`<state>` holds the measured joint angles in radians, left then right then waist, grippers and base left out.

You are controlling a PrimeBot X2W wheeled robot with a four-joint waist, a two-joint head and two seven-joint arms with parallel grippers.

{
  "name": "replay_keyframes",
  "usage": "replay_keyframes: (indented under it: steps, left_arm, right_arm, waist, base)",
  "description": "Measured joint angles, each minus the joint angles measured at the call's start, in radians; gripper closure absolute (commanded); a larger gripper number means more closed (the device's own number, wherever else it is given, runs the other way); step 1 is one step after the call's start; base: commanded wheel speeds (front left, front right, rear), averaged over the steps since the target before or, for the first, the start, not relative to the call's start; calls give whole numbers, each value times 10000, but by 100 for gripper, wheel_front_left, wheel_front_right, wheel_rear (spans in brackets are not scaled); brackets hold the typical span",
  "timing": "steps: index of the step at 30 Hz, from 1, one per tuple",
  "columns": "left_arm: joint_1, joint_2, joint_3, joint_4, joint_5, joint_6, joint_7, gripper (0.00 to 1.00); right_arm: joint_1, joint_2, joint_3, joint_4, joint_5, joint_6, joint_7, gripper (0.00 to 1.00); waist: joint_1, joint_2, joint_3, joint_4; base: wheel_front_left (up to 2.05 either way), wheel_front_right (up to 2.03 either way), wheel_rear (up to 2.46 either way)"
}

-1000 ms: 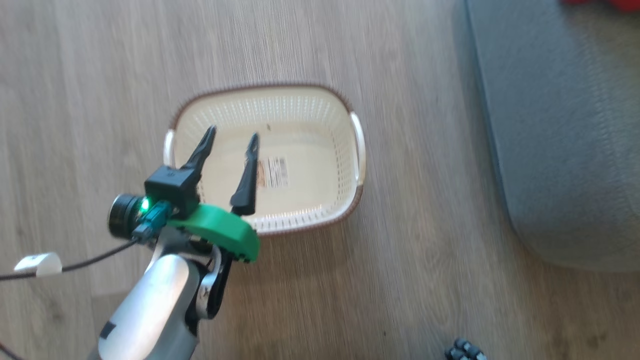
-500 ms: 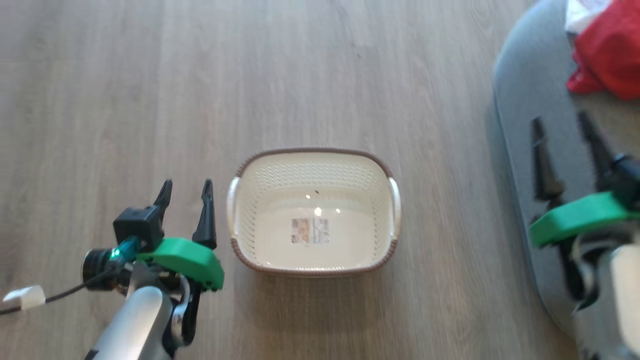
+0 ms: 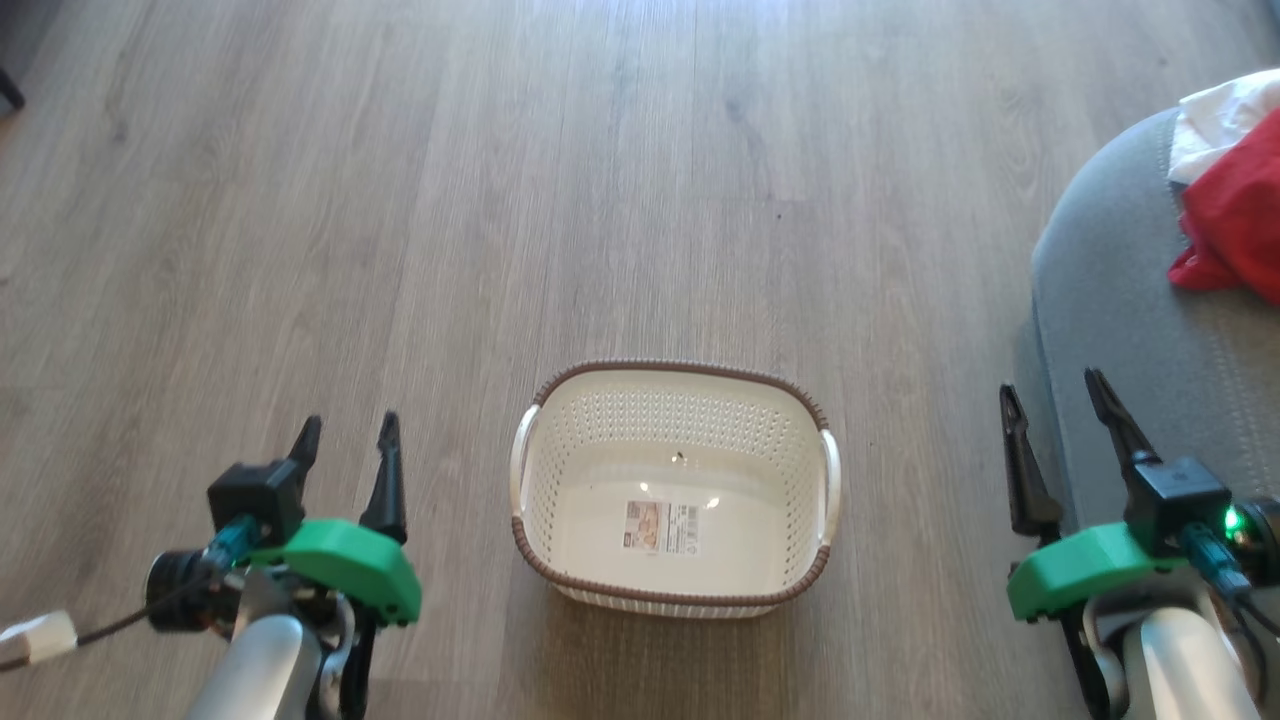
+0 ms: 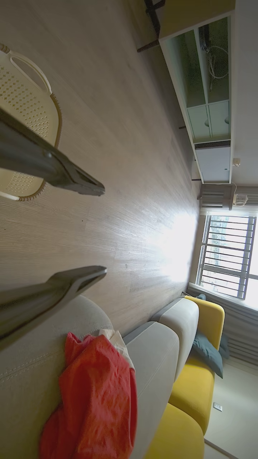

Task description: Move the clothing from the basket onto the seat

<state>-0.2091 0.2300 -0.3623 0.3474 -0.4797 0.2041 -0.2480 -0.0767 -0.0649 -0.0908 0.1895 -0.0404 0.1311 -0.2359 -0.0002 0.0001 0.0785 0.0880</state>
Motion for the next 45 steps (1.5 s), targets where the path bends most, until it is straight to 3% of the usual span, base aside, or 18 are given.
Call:
replay_keyframes:
  steps: [8, 9, 16, 45]
  left_arm:
    - [607, -69, 681, -42, 357, -267, 0, 0]
    - [632, -96, 732, -52, 397, -326, 4, 100]
    - [1376, -362, 617, 692, 253, -353, 107, 100]
    - [1390, -685, 1429, 439, -2429, -1051, 899, 100]
  right_arm:
    - [256, 142, -263, 328, -125, 0, -123, 0]
    - [257, 148, -263, 355, -121, 0, -119, 100]
    - [684, 209, -263, 1342, 61, 0, -15, 100]
    - [670, 217, -282, 1262, 3889, 0, 788, 100]
  waist:
    - [0, 0, -260, -221]
    - [0, 0, -274, -241]
    - [0, 0, -294, -260]
    - [1, 0, -401, -406]
  base:
    - [0, 0, 0]
    - [0, 0, 0]
    - [0, 0, 0]
    - [0, 0, 0]
